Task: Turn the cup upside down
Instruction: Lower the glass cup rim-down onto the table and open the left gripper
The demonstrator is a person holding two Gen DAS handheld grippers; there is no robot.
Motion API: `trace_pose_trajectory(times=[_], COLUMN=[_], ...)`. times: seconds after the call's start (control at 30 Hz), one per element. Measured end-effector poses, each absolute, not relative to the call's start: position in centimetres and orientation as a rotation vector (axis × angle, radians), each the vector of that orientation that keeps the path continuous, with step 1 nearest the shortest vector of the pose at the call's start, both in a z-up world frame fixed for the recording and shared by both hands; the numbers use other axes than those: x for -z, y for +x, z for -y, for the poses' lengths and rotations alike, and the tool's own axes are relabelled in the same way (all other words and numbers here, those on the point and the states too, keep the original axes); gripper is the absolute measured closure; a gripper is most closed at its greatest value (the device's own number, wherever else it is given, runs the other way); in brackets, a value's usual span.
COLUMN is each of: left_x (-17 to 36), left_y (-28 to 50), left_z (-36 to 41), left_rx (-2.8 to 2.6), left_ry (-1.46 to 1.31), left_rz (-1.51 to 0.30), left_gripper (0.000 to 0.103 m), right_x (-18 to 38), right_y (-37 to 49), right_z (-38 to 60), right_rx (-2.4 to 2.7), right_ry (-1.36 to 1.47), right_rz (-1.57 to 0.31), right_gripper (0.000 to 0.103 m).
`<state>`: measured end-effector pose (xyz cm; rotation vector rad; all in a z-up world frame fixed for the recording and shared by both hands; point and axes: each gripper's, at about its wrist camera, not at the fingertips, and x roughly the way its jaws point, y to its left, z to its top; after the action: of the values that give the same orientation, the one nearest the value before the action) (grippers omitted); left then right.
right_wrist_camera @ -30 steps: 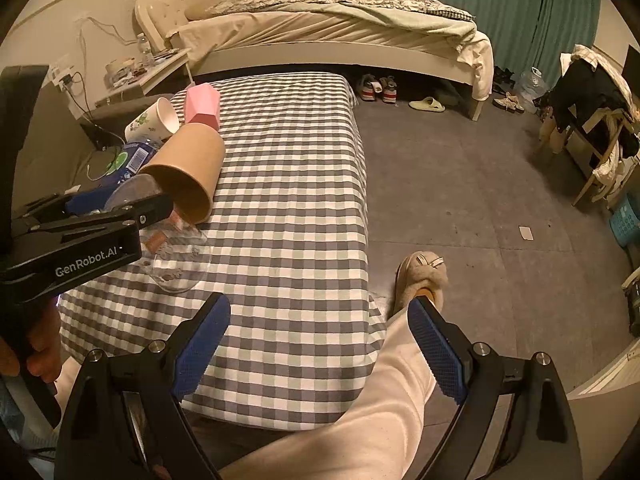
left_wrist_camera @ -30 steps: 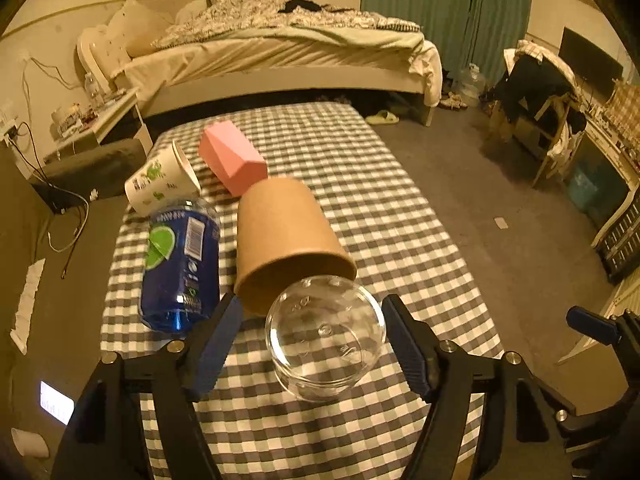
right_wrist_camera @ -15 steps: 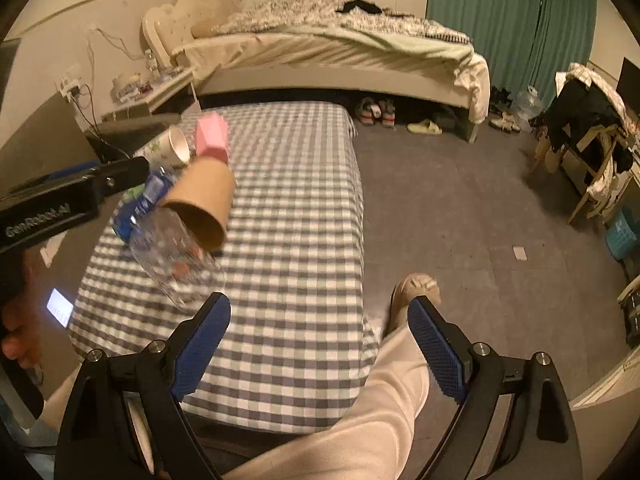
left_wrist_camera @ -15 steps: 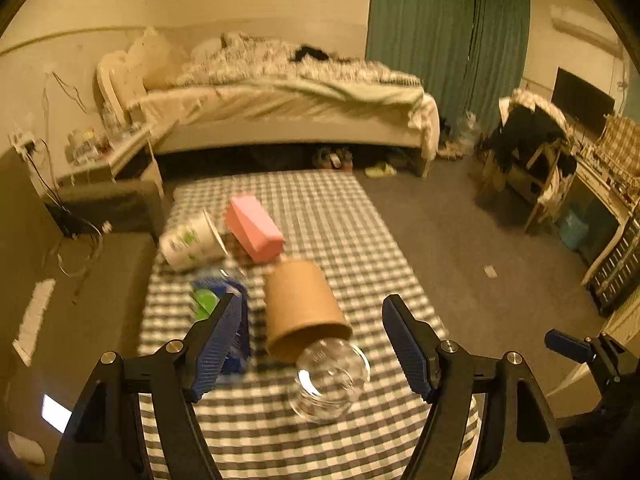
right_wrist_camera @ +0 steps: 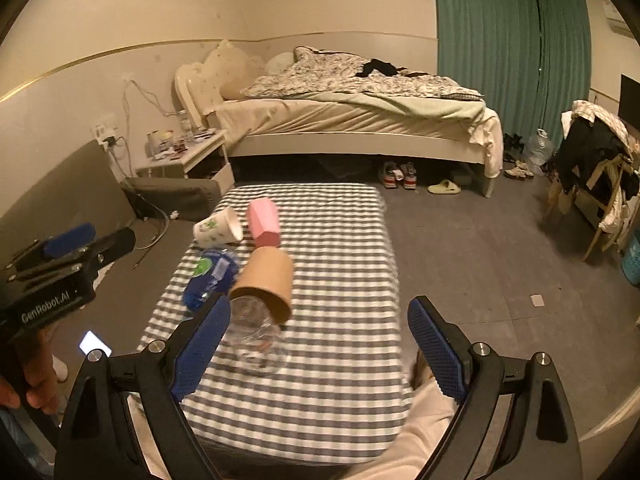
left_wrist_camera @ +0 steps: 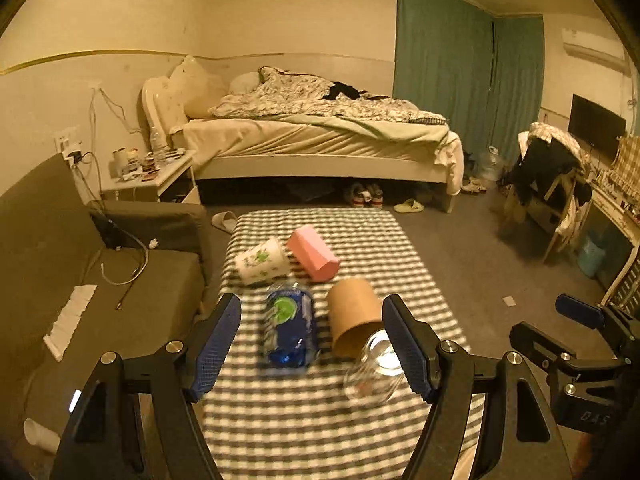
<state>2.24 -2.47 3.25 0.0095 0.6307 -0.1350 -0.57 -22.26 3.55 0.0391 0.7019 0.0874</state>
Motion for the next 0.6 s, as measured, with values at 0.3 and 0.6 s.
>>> trace_pose_trajectory(times=[0.3, 0.6], left_x=[0.4, 2.1], left_y=[0.3, -0.5], left_z=[0.3, -0.4], left_rx=[0.071, 0.049], left_ry=[-0.012, -0.018], left_rz=[-0.665, -0.7], left_gripper=[0.0, 0.0], right_x=[-0.2, 0.3], right_y=[-1.5, -1.2], right_z=[20.7, 21.3], right_rx=[-0.09, -0.054], right_ry=[0.019, 0.031], right_rz=[-0.73, -0.733], right_gripper=[0.002, 0.0])
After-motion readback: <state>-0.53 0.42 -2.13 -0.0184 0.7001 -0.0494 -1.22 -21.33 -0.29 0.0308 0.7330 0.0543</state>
